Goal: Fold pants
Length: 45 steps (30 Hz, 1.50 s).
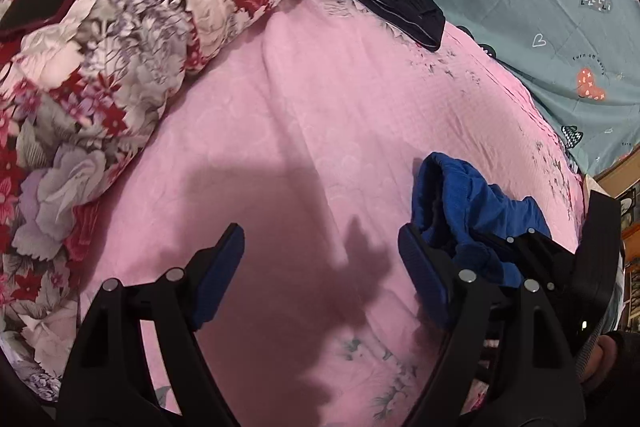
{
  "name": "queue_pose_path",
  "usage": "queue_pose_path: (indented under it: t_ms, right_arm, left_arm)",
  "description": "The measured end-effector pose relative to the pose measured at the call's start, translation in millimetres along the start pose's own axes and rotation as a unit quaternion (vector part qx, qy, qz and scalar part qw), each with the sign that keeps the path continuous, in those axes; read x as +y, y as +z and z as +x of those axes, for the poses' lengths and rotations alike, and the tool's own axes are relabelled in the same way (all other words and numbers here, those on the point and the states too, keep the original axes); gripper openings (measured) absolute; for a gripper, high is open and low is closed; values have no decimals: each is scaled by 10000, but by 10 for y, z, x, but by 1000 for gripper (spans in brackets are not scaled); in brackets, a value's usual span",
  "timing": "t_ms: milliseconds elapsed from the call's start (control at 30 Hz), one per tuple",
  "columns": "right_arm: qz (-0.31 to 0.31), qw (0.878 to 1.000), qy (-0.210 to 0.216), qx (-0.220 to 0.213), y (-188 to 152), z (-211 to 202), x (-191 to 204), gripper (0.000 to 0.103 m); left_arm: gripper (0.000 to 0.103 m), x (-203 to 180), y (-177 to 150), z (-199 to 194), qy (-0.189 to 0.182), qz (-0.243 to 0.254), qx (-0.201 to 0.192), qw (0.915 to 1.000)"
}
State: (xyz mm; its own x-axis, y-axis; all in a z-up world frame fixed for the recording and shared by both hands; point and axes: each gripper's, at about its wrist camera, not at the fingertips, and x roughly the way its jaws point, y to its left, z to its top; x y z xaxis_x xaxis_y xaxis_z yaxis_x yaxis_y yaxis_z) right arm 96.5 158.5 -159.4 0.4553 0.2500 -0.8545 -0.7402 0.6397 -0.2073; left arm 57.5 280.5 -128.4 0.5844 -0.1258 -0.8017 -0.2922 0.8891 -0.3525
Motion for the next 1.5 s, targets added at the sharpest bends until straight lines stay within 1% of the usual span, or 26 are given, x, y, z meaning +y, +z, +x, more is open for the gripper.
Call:
queue_pose_path:
  t_ms: [33,133,200,333,433,533,600,667,733,767,833,933,967,1000,1033,1133,1167,1200,1233,1267,1333,1367,1400,1433,1467,1500]
  right_arm:
    - [51,10000,-51,-9,-13,-22,-37,43]
    - [564,9981,243,-34,12,-115,-253,28]
    - [919,9949,366,-209,31,-256,-366,21]
    - [1530,9854,504,-550,-40,-546,-532,20]
    - [1892,9771,626,-743,-100,-718,-658,20]
    - [2186,9675,768,-1012,-190,-959,-763,20]
    - [2339,9612,790,-1228,-281,-1159,-844,20]
    - [2608,9510,809,-1451,-406,-1360,-966,20]
    - [2969,9366,859,-1653,-571,-1552,-1123,20]
    - [3198,9268,848,-1778,-698,-1678,-1227,20]
    - [3578,9088,817,-1986,-948,-1879,-1394,20]
    - [4314,8721,692,-2204,-1466,-2131,-1670,20]
    - [4627,8552,644,-2243,-1693,-2181,-1770,20]
    - [4855,8429,591,-2242,-1875,-2197,-1844,20]
    - [5165,8257,533,-2205,-2115,-2185,-1939,20]
    - [5809,7866,488,-2034,-2645,-2051,-2126,20]
    - [6026,7719,482,-1968,-2842,-1985,-2185,20]
    - [6183,7614,455,-1895,-3007,-1925,-2218,20]
    - [6303,7536,411,-1820,-3149,-1859,-2234,20]
    - [6429,7442,465,-1753,-3300,-1766,-2264,20]
    - [6615,7294,782,-1556,-3529,-1555,-2305,21]
    - [6674,7252,869,-1452,-3594,-1489,-2337,24]
    - [6711,7225,889,-1404,-3642,-1481,-2355,34]
    - [6770,7210,757,-1272,-3678,-1518,-2379,49]
    - [6822,7196,526,-1181,-3737,-1623,-2419,55]
    - [6821,7188,465,-1259,-3774,-1710,-2441,57]
  left_arm:
    - [81,14,-5,-13,-30,-24,-8,10000]
    - [81,7,1,-17,-139,-3,-15,9999]
    - [81,-49,33,24,-224,52,15,9997]
    - [81,-227,78,154,-544,197,144,9982]
    - [81,-444,64,360,-747,436,401,9954]
    - [80,-718,26,537,-1083,592,650,9902]
    - [80,-946,13,547,-1301,770,662,9863]
    - [80,-1171,4,492,-1521,963,606,9818]
    - [80,-1515,-14,372,-1847,1276,516,9731]
    - [80,-1635,-23,322,-1939,1396,479,9698]
    - [80,-1975,-59,192,-2162,1759,369,9596]
    - [80,-2518,-182,75,-2387,2353,314,9416]
    - [80,-2650,-220,69,-2444,2493,333,9365]
    - [80,-2830,-289,88,-2516,2672,396,9294]
    - [80,-2965,-351,133,-2550,2799,474,9243]
    - [80,-3384,-600,335,-2520,3162,748,9116]
    - [80,-3472,-656,395,-2474,3238,814,9096]
    - [80,-3590,-749,467,-2409,3367,891,9059]
    - [80,-3686,-839,538,-2331,3500,930,9025]
    - [80,-3735,-900,596,-2232,3587,970,9012]
    - [80,-3839,-1081,757,-1952,3844,1048,8962]
    - [80,-3862,-1150,820,-1745,4002,999,8941]
    - [81,-3881,-1237,891,-1512,4234,927,8884]
    - [82,-3916,-1289,917,-1389,4391,854,8835]
    - [84,-3944,-1341,928,-1276,4540,773,8784]
    - [84,-3931,-1383,892,-1219,4604,738,8762]
